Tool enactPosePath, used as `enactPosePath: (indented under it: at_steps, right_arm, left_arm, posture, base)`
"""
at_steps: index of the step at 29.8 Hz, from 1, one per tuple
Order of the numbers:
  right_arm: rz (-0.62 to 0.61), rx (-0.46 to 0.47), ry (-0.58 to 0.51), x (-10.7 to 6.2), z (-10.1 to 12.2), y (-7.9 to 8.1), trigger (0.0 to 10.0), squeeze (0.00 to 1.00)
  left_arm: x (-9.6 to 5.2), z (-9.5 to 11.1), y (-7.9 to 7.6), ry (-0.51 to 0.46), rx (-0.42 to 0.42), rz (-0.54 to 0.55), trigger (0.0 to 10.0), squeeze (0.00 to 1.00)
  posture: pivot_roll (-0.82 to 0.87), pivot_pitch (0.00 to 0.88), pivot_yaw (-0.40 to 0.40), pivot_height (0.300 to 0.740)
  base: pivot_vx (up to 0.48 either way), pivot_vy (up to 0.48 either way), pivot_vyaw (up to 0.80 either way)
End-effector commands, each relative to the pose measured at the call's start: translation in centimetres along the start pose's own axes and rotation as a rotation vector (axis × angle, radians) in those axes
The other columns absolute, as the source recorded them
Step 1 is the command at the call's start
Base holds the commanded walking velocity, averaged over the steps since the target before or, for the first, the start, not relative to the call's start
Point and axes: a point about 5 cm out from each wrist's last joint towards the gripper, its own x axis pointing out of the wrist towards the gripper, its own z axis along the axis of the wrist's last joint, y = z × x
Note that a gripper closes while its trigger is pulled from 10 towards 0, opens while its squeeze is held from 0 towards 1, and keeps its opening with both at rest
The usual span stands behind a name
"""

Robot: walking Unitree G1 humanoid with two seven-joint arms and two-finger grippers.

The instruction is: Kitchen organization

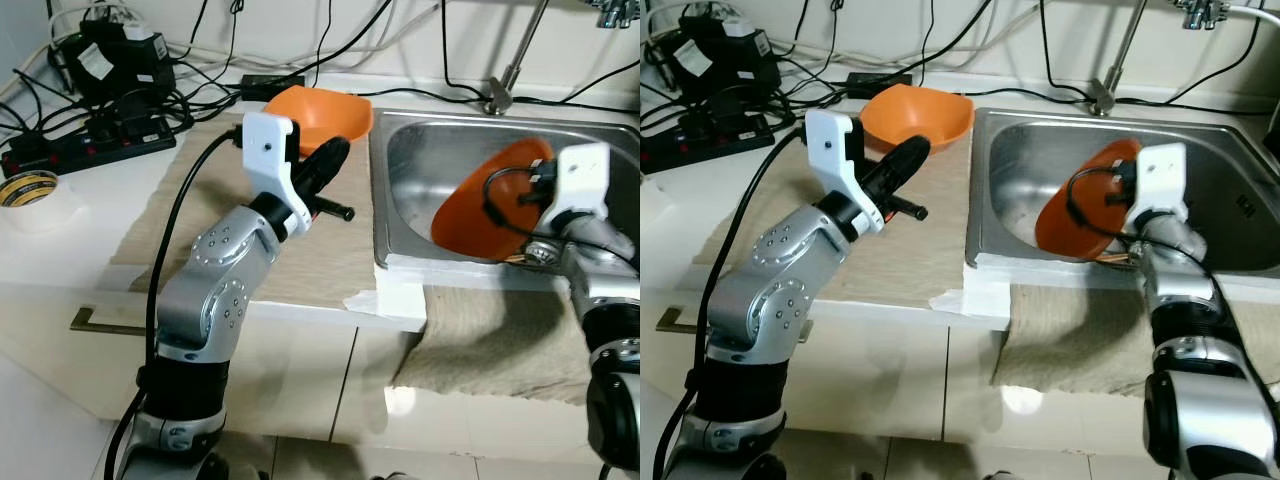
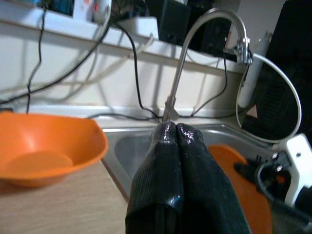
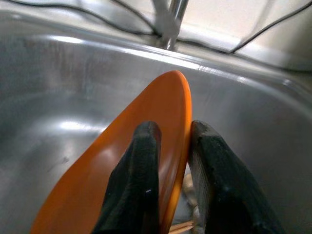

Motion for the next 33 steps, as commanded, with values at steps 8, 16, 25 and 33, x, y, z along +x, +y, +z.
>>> enactPosePath:
  at_steps: [8,16,25,33]
  right_arm:
    - [-0.083,0.14,0.23,-0.8,-4.4,-0.1,10.0,0.0]
    - [-0.084,0.091,0.364,-1.9,-7.0,0.0,10.0,1.0]
    - [-0.057,0.003,0.381,-2.1,-7.5,0.4,10.0,1.0]
    - [-0.042,-0.04,0.326,-1.6,-6.4,0.8,10.0,1.0]
  left_arm:
    - [0.0,0.3,-0.3,0.025,0.008,-0.018,10.0,0.0]
    - [-0.1,0.4,-0.3,0.032,0.004,-0.015,10.0,0.0]
    - [-0.2,0.4,-0.2,0.041,0.004,-0.014,10.0,0.0]
    - [-0.2,0.2,-0.2,0.048,0.003,-0.012,10.0,0.0]
  posture:
    - [0.04,0.0,0.006,0.732]
    - [0.04,0.0,0.007,0.732]
    - [0.04,0.0,0.014,0.732]
    - [0.04,0.0,0.009,0.732]
  base:
    - [0.0,0.0,0.0]
    - [0.0,0.0,0.0]
    - [0.0,0.0,0.0]
    - [0.0,0.0,0.0]
